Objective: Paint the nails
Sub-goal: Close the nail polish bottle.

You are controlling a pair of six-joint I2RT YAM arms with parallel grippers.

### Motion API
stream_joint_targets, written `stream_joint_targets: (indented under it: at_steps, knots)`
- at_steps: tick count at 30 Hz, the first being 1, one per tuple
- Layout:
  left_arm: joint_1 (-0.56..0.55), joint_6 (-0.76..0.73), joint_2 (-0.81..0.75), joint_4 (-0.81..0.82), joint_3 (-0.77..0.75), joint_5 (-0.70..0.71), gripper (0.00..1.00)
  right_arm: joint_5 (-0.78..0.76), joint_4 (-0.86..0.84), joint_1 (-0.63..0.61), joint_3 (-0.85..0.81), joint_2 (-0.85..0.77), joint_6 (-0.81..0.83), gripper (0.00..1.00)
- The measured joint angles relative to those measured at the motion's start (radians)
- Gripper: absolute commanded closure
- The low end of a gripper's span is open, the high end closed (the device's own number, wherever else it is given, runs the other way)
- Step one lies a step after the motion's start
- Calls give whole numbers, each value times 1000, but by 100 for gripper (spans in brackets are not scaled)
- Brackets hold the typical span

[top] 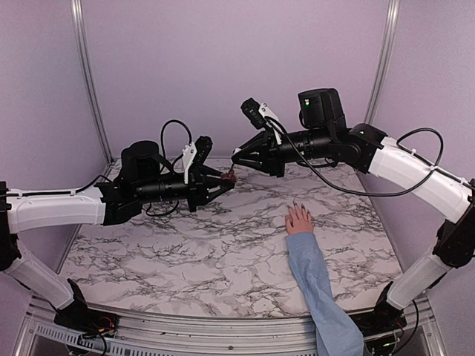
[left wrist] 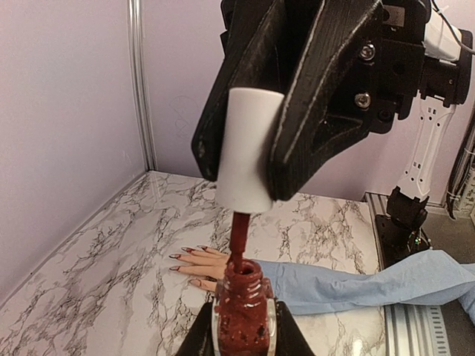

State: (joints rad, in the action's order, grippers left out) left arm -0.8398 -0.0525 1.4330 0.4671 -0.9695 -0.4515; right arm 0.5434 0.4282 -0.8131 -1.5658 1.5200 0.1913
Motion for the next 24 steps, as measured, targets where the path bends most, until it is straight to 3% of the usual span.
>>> stream_joint_targets:
  at_steps: [24]
  knots:
    - [0, -1, 2, 0, 0, 9, 100, -14, 3, -2, 0, 0, 5, 100]
